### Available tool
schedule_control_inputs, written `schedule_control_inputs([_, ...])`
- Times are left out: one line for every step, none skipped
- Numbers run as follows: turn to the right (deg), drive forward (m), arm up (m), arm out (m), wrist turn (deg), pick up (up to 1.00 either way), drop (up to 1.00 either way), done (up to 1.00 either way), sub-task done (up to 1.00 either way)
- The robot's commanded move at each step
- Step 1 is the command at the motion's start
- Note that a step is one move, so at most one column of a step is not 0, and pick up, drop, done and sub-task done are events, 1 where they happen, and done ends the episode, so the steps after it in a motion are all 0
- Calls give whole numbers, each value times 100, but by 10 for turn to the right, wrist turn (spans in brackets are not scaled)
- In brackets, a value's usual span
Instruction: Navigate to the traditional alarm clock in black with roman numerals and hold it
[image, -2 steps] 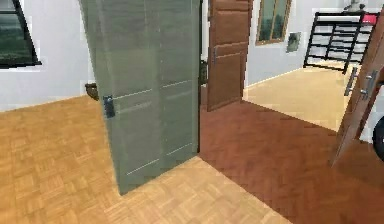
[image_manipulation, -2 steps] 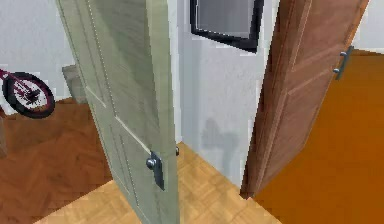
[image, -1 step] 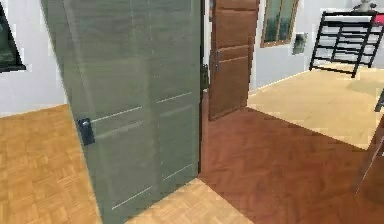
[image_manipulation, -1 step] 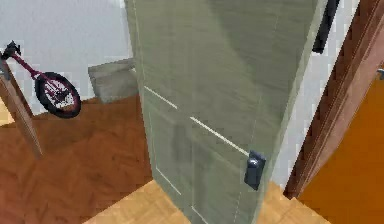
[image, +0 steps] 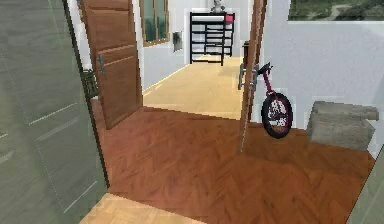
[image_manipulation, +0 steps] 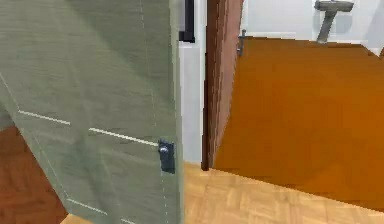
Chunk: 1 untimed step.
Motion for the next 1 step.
schedule_control_inputs([0, 100, 0, 0, 0, 0, 0, 0, 0])
